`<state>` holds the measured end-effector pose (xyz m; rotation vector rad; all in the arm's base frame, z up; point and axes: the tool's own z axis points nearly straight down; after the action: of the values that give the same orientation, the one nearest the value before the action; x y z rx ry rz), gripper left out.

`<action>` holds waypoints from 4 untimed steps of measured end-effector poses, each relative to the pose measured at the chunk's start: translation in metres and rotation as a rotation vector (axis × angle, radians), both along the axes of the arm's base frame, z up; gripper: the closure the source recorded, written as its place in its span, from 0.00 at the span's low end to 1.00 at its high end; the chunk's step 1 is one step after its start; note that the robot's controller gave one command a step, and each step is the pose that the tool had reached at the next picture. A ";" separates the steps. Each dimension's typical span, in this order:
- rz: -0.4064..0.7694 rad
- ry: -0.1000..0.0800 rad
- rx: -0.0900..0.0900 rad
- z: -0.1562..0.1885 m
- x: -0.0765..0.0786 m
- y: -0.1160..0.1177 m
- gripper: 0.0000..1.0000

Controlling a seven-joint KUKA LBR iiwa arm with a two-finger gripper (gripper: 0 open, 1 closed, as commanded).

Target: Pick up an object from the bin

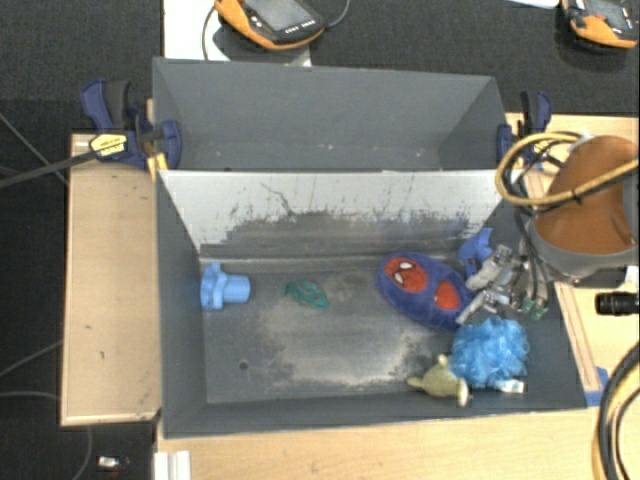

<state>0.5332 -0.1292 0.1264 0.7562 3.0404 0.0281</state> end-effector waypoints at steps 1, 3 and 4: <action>-0.015 -0.023 0.016 -0.036 -0.033 0.008 0.00; -0.112 -0.053 0.004 -0.043 -0.031 0.034 0.00; -0.118 -0.044 0.011 -0.046 -0.029 0.039 0.00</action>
Offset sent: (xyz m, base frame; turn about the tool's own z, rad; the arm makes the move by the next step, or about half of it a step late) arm 0.0029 -0.0047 -0.0069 0.0029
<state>0.5038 -0.0902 0.0799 0.9210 2.9517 0.0603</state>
